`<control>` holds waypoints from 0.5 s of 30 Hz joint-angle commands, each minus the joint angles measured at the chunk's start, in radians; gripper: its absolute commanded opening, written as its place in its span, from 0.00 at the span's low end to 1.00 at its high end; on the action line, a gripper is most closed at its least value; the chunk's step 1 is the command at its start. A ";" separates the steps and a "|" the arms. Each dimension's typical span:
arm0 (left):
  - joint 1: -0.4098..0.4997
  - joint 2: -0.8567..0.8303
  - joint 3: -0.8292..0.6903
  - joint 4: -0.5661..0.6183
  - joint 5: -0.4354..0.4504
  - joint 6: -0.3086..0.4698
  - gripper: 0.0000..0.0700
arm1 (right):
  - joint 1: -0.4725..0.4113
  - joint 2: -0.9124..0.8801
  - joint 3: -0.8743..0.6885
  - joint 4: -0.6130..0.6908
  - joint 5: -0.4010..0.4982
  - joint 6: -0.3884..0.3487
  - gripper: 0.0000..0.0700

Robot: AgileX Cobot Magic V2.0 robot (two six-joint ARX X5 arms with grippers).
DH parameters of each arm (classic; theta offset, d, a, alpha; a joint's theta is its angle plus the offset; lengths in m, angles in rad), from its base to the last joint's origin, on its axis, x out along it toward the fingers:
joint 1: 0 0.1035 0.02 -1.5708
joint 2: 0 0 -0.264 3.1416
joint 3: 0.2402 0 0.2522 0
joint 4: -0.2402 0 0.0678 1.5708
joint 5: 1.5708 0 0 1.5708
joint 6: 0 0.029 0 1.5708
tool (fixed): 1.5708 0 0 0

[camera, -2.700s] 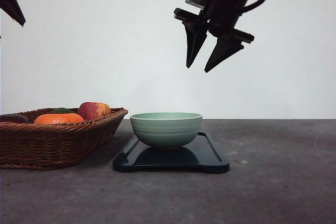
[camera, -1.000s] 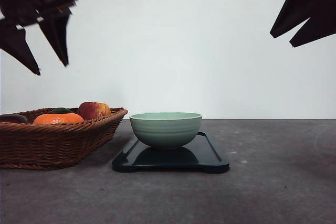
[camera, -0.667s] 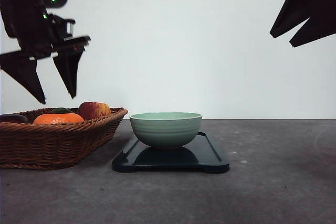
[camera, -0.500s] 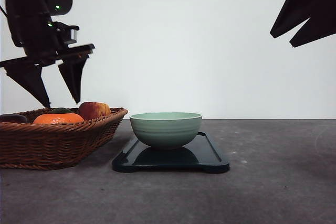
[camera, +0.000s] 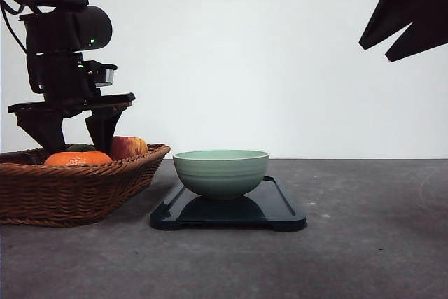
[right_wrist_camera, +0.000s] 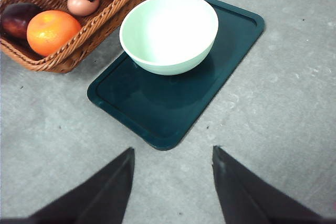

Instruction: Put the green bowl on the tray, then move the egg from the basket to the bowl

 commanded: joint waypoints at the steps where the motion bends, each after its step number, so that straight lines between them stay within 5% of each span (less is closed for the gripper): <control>1: -0.003 0.034 0.024 0.004 -0.005 0.000 0.61 | 0.006 0.008 0.002 0.012 0.004 -0.008 0.41; 15: -0.004 0.049 0.024 0.009 -0.004 0.000 0.61 | 0.006 0.008 0.002 0.017 0.031 -0.008 0.41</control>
